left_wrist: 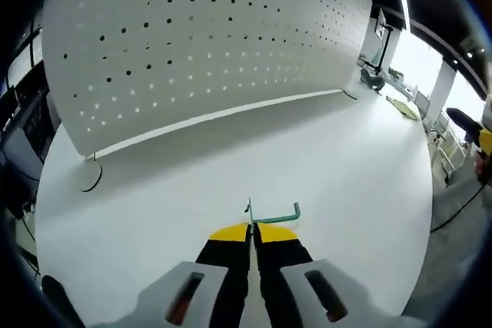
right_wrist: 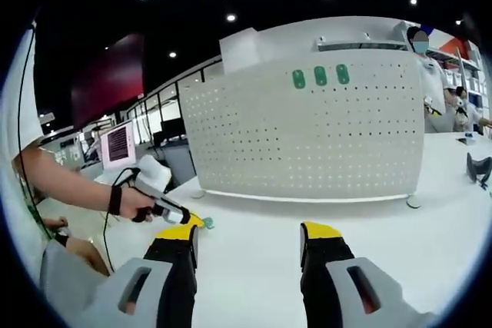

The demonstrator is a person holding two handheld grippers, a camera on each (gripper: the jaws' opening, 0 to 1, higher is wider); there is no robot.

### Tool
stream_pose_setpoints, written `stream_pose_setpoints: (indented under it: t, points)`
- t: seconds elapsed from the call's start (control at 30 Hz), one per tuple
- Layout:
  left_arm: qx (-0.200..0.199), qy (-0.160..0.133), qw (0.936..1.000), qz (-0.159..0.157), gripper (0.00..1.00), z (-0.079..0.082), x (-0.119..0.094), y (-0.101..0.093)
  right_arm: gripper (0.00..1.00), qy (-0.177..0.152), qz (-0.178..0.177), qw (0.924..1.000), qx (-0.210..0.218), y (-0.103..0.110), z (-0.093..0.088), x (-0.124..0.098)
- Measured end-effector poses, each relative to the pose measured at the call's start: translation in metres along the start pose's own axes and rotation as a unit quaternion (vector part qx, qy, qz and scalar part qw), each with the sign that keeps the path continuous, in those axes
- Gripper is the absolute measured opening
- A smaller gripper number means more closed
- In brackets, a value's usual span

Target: Insert the hook assembly into the mounting plate slot until the hook locks in place.

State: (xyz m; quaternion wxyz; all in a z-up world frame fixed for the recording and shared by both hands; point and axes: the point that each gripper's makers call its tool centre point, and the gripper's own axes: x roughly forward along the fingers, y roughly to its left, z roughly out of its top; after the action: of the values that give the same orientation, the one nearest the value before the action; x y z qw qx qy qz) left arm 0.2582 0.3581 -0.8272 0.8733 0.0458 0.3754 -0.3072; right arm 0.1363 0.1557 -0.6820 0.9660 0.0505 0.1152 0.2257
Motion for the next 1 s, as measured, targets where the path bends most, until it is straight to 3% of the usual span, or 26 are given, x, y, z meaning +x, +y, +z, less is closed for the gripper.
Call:
stream_pose_setpoints:
  t: [0.5, 0.6, 0.73, 0.8, 0.93, 1.0]
  points:
    - [-0.065, -0.052, 0.9949, -0.056, 0.02, -0.001, -0.031, -0.050, 0.50, -0.012, 0.024, 0.9996, 0.009, 0.013, 0.005, 0.001]
    - [-0.073, -0.067, 0.9941, -0.043, 0.02, 0.001, -0.036, -0.050, 0.50, -0.013, 0.029, 0.9995, 0.006, 0.015, 0.006, 0.003]
    - [-0.111, -0.090, 0.9878, -0.063, 0.02, 0.006, -0.045, -0.061, 0.50, -0.017, 0.041, 0.9989, 0.010, 0.020, 0.007, 0.006]
    - [-0.136, -0.121, 0.9812, -0.065, 0.02, 0.014, -0.052, -0.064, 0.49, -0.016, 0.050, 0.9986, 0.009, 0.024, 0.006, 0.007]
    - [-0.144, -0.128, 0.9788, -0.070, 0.02, 0.015, -0.063, -0.069, 0.46, -0.005, 0.072, 0.9973, 0.014, 0.032, 0.001, 0.010]
    - [-0.157, -0.142, 0.9745, -0.073, 0.02, 0.018, -0.070, -0.072, 0.44, -0.003, 0.077, 0.9969, 0.014, 0.034, 0.000, 0.012]
